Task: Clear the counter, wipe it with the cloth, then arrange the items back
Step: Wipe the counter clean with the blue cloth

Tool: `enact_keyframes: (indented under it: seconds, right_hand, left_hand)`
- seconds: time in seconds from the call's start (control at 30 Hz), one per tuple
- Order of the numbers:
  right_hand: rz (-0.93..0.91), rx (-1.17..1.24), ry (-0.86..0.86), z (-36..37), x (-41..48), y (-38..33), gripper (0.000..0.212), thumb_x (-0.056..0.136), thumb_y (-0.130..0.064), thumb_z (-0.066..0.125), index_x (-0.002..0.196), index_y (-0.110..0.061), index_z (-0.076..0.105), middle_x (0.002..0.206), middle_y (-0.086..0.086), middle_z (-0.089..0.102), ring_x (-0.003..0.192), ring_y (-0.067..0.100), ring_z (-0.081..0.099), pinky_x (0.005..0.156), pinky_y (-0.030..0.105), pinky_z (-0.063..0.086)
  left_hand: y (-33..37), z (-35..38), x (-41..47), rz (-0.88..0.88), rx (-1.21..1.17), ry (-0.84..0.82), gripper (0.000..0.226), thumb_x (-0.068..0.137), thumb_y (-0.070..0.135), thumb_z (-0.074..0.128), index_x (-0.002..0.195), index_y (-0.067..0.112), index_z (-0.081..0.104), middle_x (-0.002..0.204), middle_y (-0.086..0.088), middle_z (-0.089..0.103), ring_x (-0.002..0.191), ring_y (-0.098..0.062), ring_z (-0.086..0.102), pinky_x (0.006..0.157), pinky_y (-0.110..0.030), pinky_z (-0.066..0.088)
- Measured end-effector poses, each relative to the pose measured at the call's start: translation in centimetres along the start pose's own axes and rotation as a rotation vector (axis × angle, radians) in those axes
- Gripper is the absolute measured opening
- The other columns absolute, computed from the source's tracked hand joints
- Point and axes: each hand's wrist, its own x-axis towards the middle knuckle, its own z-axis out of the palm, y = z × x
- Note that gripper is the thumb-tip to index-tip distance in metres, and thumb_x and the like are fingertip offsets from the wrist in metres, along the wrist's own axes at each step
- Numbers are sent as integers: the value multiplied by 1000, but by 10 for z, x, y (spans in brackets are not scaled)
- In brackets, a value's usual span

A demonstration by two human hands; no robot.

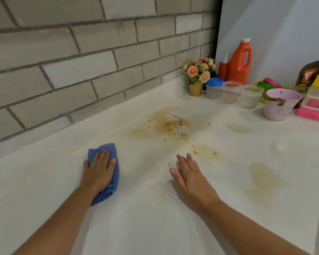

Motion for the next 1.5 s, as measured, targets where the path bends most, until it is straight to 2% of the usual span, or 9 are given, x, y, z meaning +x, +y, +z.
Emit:
enact_keyframes:
  seconds: [0.2,0.43,0.6,0.8,0.97,1.17,1.3,1.37,1.5]
  right_hand:
    - [-1,-32,-4,2,2,2,69,93,-59,19,150,-25,3,159,-6,-2,144,6,-16,118,29,2]
    - [-27,75,121,-2,2,0,58,99,-44,26,150,-23,8,159,-3,3,145,8,-8,116,24,2]
    - [-151,93,358,-10,-12,-6,62,92,-50,23,137,-13,46,136,7,52,131,19,40,112,22,13]
    - [-298,-30,463,-31,-43,7,55,92,-45,22,120,-15,60,88,-9,60,86,-3,44,108,32,25]
    - [-214,-28,490,-60,-59,22,63,89,-51,18,124,-16,57,98,-7,60,99,10,51,107,38,30]
    - [-131,-37,517,-90,-64,52,67,88,-53,20,125,-11,57,113,7,63,112,25,54,103,45,38]
    - [-67,35,542,-110,-65,73,66,89,-54,23,128,-10,54,122,8,57,119,25,50,105,40,36]
    - [-40,69,531,-121,-67,82,62,90,-49,26,129,-10,53,125,7,56,120,24,49,103,34,34]
    - [-2,80,536,-147,-70,109,65,91,-53,24,133,-11,49,132,7,51,126,23,43,104,32,31]
  left_hand:
    - [18,-3,54,-94,69,-12,56,101,35,16,150,9,11,159,-5,8,145,-22,10,118,-44,5]
    - [111,18,-63,275,36,-29,59,99,42,8,150,15,3,159,1,0,147,-15,-2,116,-38,-10]
    - [88,16,-146,510,-28,-76,80,80,66,-12,150,28,0,153,20,-10,136,6,-16,108,-29,-21]
    - [14,-1,-41,24,40,-2,57,99,44,16,150,18,12,158,3,10,145,-15,11,116,-49,0]
    - [85,4,-40,-225,-30,13,57,101,34,12,149,2,5,158,-11,2,146,-26,4,118,-45,-2]
    - [197,34,-130,151,-82,33,67,93,40,-2,149,6,8,158,-9,4,147,-22,3,116,-40,-11]
    - [212,47,-216,433,-8,-50,68,96,39,5,122,16,64,129,1,60,120,-15,57,112,-39,15]
    - [198,50,-240,483,37,-95,70,98,41,2,116,22,67,122,8,64,114,-9,61,109,-38,10]
    - [172,35,-236,317,34,-71,95,78,63,-26,147,24,26,155,12,20,142,-1,14,112,-35,-16]
